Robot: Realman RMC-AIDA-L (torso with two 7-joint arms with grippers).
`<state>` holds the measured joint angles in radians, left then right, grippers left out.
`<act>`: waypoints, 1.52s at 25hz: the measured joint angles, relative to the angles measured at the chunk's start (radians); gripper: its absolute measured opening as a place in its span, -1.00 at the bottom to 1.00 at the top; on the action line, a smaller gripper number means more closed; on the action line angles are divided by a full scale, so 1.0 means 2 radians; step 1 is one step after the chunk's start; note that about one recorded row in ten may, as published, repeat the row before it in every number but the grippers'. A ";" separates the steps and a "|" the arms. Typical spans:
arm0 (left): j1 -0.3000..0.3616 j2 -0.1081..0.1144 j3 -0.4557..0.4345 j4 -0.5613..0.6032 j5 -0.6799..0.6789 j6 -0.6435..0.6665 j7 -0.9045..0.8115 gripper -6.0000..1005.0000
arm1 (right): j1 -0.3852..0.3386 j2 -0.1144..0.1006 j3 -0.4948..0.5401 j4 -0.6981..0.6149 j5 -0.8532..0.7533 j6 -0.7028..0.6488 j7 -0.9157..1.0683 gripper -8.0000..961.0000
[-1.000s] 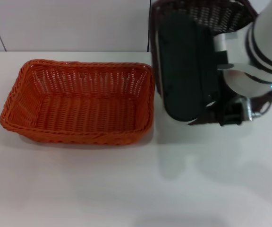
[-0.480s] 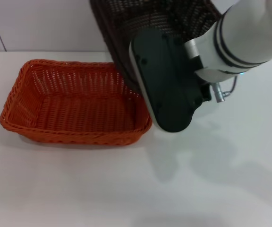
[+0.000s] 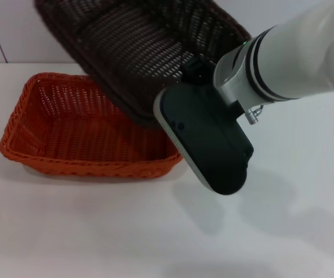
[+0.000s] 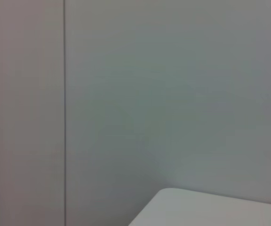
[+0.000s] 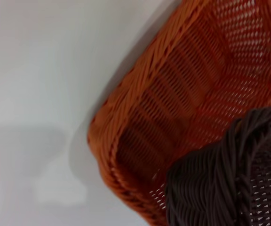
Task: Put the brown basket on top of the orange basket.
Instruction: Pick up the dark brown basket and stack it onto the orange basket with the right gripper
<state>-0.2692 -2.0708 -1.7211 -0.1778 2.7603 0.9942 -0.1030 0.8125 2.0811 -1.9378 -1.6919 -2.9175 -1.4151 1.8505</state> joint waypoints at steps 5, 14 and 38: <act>0.004 0.000 0.000 0.000 -0.011 0.002 0.000 0.53 | -0.015 -0.002 -0.009 0.008 0.002 0.042 -0.042 -0.73; 0.006 0.001 0.000 -0.001 -0.015 0.003 0.000 0.53 | -0.059 0.000 -0.025 0.025 0.026 0.147 -0.126 -0.72; 0.014 0.001 0.000 0.001 -0.017 0.002 0.001 0.53 | -0.121 -0.006 0.059 0.027 0.208 0.185 -0.377 -0.72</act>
<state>-0.2413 -2.0687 -1.7211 -0.1763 2.7272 0.9978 -0.1012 0.5703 2.0700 -1.8189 -1.6372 -2.5017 -1.0441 1.0957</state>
